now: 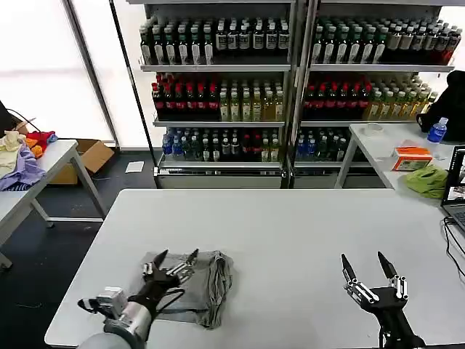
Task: Fold and organize the clothes.
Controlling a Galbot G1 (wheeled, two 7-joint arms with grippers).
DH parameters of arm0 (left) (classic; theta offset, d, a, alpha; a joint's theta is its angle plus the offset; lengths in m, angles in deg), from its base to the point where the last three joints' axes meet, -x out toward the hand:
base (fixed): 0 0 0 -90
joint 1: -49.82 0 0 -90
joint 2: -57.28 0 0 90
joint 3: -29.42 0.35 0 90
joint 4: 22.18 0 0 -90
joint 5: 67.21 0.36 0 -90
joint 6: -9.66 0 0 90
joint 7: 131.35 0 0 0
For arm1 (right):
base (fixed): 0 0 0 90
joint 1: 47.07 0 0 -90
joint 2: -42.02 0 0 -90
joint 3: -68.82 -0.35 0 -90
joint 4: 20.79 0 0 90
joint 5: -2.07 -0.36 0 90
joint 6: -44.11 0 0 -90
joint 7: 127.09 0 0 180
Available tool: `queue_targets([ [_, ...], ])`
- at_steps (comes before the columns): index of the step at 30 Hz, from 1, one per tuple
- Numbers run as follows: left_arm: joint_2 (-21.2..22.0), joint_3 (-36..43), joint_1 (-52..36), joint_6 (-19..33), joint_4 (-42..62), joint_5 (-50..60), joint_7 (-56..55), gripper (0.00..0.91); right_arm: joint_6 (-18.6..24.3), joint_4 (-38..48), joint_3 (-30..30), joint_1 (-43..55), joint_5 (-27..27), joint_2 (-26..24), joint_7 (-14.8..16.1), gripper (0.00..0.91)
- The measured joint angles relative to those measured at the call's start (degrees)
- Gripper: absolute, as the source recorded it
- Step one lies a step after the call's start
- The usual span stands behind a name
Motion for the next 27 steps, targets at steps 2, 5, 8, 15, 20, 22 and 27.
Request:
queue_targets([
  [2,0.2,-1.9,0.7,-0.4,0.7,1.1,1.0,0.907,0.0,0.0,0.1,0.1,0.0,-0.2,-0.1,0.907],
  [5,0.5,-3.8,1.3,-0.5,2.1,3.1,2.3,0.907,0.0,0.0,0.1,0.0,0.0,-0.5,-0.1,0.907],
  [8,0.7,-4.9,1.5,-0.5,4.0,5.5,3.6,0.907,0.0,0.0,0.0,-0.1,-0.2,-0.6,-0.1,0.907],
  [15,0.5,-6.2,1.5,-0.9,9.7,9.2,4.9,0.907,0.2,0.3,0.5,-0.1,-0.2,-0.2,-0.2,0.907],
  [20,0.6,-6.8,2.1,-1.4,12.0,10.4,5.4,0.907,0.2,0.4,0.5,-0.1,-0.2,-0.2,-0.3,0.907],
  [22,0.6,-6.8,2.3,-1.6,12.7,10.8,5.6,0.816,0.2,0.4,0.5,-0.1,-0.2,-0.2,-0.3,0.907],
  [27,0.6,-7.4,2.3,-1.9,14.7,10.9,6.0,0.020,0.3,0.4,0.5,-0.2,-0.3,0.0,-0.4,0.907],
])
